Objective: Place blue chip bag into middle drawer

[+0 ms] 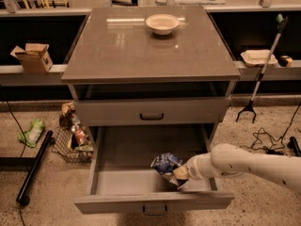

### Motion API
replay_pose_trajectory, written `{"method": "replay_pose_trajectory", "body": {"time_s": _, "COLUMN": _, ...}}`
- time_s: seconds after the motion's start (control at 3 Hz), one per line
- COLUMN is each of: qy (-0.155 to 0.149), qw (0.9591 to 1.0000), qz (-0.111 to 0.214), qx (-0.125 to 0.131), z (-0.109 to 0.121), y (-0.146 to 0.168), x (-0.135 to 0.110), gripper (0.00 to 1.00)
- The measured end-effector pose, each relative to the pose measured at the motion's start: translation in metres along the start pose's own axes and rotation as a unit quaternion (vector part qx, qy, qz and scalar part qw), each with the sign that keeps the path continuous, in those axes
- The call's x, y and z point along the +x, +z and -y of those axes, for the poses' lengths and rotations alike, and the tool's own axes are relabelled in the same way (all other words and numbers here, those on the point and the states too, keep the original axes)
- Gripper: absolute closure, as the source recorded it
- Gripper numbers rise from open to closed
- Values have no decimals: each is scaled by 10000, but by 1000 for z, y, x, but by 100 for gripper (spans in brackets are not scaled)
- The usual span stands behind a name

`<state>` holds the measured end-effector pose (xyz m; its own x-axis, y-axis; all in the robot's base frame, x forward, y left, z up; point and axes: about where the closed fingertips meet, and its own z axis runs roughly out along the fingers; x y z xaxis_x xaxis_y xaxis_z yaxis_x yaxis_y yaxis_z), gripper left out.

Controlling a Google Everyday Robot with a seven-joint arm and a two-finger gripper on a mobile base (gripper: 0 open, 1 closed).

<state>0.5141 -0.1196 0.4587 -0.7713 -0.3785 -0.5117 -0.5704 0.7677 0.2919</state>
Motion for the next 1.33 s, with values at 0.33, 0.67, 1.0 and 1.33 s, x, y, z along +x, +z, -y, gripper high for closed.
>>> {"method": "replay_pose_trajectory", "body": {"time_s": 0.33, "qy": 75, "qw": 10000, "qz": -25, "qx": -44, "z": 3, "y": 10, "x": 0, "gripper": 36}}
{"method": "replay_pose_trajectory", "body": {"time_s": 0.67, "qy": 43, "qw": 9999, "qz": 9, "qx": -105, "z": 3, "y": 11, "x": -2, "gripper": 12}}
{"method": "replay_pose_trajectory", "body": {"time_s": 1.0, "qy": 120, "qw": 9994, "qz": 218, "qx": -237, "z": 9, "y": 1, "x": -6, "gripper": 0}}
{"method": "replay_pose_trajectory", "body": {"time_s": 1.33, "qy": 181, "qw": 9961, "qz": 731, "qx": -452, "z": 19, "y": -32, "x": -22, "gripper": 0}}
